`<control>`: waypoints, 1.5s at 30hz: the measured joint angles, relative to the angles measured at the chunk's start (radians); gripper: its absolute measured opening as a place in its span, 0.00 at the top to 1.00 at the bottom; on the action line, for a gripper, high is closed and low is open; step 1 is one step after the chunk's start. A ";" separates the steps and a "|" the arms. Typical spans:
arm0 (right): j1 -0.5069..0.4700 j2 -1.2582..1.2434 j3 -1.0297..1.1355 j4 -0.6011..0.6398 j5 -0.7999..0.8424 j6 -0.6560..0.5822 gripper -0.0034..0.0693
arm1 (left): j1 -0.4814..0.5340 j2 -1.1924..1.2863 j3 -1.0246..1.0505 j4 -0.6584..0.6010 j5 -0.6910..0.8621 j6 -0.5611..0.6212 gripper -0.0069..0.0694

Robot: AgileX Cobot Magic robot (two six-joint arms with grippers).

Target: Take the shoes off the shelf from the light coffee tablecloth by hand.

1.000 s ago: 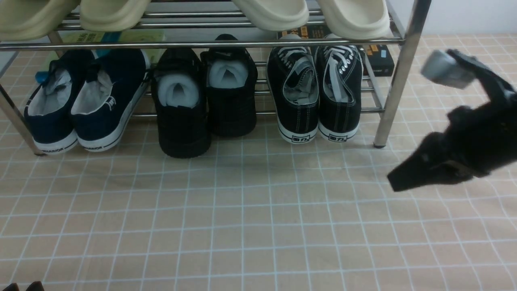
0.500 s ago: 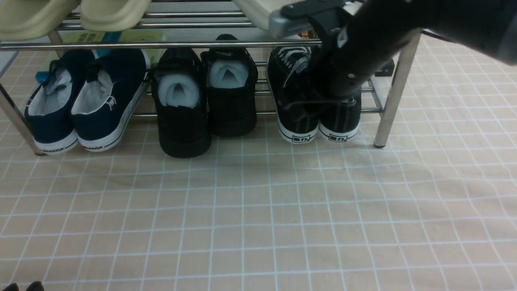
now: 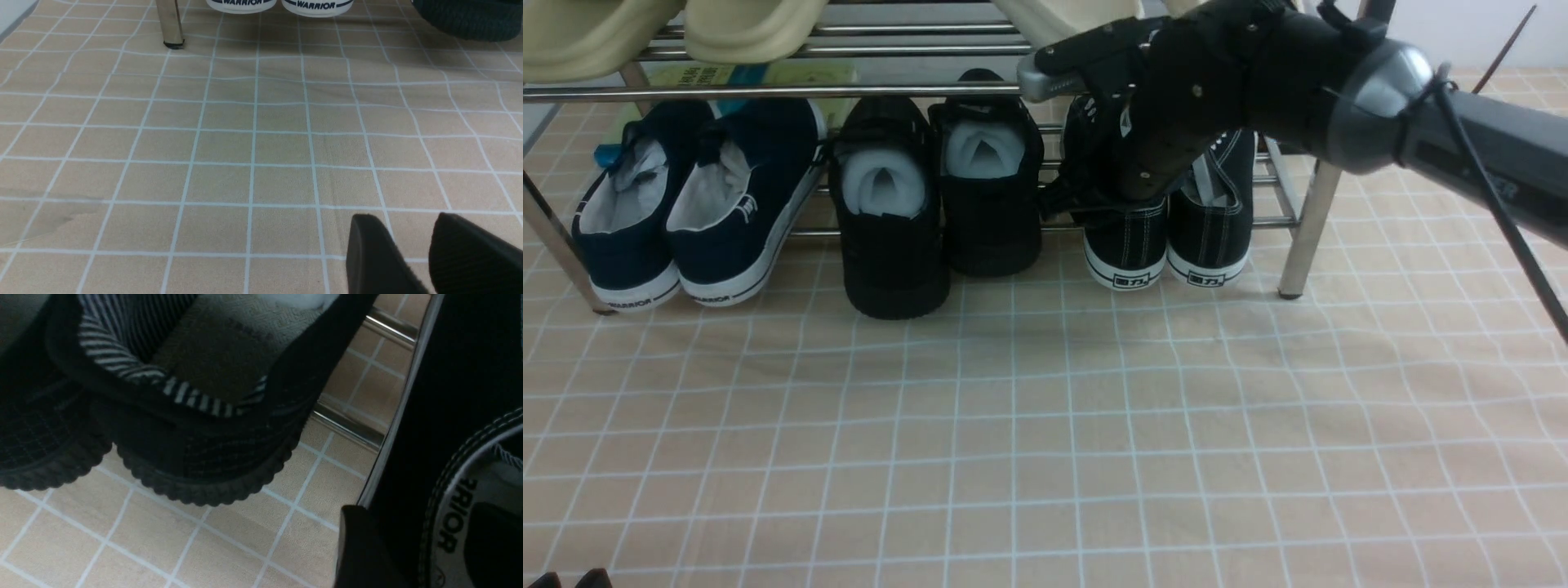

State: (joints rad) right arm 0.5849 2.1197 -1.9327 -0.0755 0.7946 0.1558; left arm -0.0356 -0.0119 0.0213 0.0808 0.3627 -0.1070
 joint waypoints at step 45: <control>0.240 -0.506 0.368 0.230 0.471 0.032 0.94 | 0.000 0.000 0.000 0.001 0.000 0.000 0.59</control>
State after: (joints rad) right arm 0.8245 1.6133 -1.5649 0.1546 1.2653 0.1883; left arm -0.0356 -0.0119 0.0213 0.0818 0.3627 -0.1070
